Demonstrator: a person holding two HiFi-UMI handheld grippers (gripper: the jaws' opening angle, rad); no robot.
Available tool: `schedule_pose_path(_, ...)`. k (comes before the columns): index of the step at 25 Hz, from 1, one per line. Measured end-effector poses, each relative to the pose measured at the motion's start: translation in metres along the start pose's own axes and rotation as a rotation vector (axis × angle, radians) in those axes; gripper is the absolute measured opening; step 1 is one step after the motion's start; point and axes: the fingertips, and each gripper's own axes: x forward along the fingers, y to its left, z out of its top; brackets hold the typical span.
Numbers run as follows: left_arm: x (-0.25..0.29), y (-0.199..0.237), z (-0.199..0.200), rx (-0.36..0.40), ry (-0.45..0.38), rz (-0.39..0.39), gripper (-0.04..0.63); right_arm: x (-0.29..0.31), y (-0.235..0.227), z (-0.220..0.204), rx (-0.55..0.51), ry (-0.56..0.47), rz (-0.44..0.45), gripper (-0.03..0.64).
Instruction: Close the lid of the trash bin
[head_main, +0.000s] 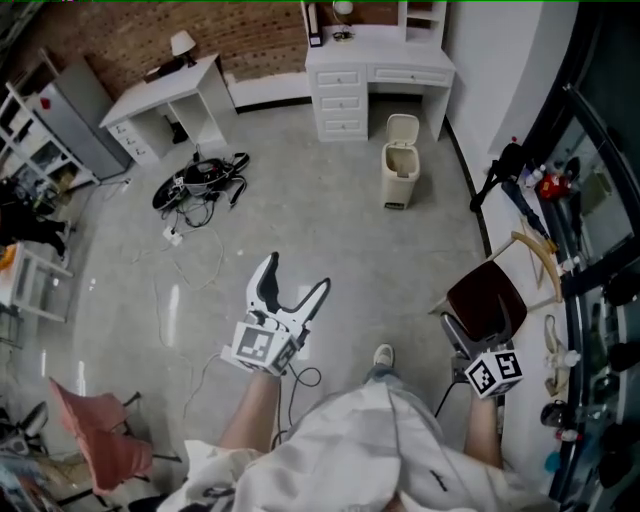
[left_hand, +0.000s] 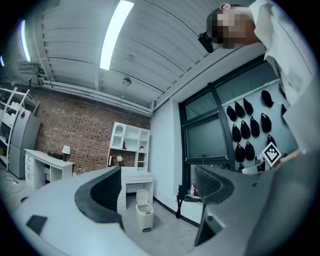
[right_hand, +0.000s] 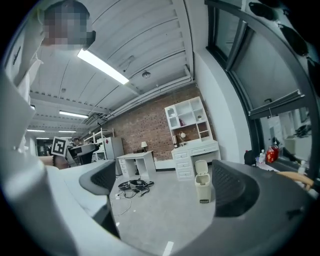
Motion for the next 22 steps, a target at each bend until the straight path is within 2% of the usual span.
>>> schedule_pose_path(7, 0.108, -0.003, -0.001, 0.011, -0.008, -0.009, 0.436, 0.067, -0.079, 0.026, 0.003, 0.018, 0.042, 0.586)
schedule_pose_path(13, 0.167, -0.003, -0.007, 0.013, -0.022, 0.022, 0.434, 0.107, -0.136, 0.034, 0.012, 0.027, 0.070, 0.586)
schedule_pose_path(22, 0.231, 0.013, -0.018, -0.003, -0.020, 0.018, 0.434, 0.162, -0.174, 0.044, 0.042, 0.023, 0.092, 0.584)
